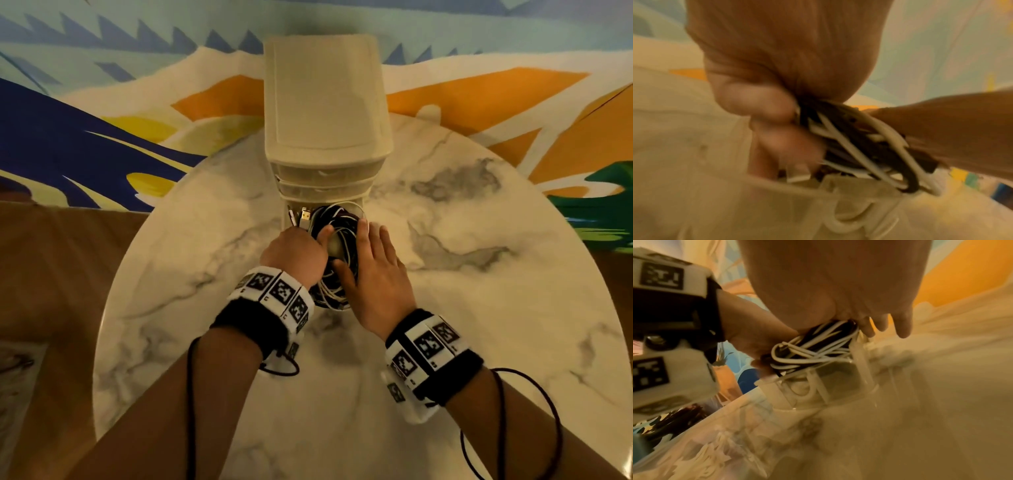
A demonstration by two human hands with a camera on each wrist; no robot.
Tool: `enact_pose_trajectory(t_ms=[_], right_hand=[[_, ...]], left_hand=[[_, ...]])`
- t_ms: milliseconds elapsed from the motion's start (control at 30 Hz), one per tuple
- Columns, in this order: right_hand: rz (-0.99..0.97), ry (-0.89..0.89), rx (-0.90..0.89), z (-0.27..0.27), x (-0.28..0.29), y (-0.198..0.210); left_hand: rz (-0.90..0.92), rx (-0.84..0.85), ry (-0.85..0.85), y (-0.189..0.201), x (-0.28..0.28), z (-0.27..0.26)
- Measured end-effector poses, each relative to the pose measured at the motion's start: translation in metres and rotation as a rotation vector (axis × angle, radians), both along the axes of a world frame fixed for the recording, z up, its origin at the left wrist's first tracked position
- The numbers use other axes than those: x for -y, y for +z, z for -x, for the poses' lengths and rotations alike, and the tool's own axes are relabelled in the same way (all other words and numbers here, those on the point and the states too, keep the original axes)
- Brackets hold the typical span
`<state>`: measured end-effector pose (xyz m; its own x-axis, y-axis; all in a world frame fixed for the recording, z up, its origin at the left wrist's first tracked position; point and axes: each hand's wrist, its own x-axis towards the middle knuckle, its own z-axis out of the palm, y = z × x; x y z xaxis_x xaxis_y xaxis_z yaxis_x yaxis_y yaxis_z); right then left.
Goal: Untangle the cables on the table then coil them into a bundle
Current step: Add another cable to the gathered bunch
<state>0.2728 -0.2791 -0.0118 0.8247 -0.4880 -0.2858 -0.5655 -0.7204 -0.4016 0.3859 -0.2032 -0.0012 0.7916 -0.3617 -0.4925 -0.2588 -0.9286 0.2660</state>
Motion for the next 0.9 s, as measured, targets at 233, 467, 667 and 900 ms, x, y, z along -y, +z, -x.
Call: enact_pose_trajectory(t_ms=[233,467,667,900], right_hand=[[0.009,-0.087,-0.035,-0.004,-0.008,0.002],[-0.023,-0.139,0.035,-0.006,-0.015,-0.010],[-0.075,-0.152,0.066,-0.008,-0.014,-0.014],[0.047,-0.103,0.090,-0.008,-0.016,-0.018]], left_hand=[[-0.240,0.307,-0.376,0.015,0.002,-0.004],[0.049,0.540,-0.295,0.002,-0.024,-0.003],[0.207,0.473,-0.328,-0.027,-0.038,0.017],[0.249,0.349,-0.389,-0.040,-0.042,0.017]])
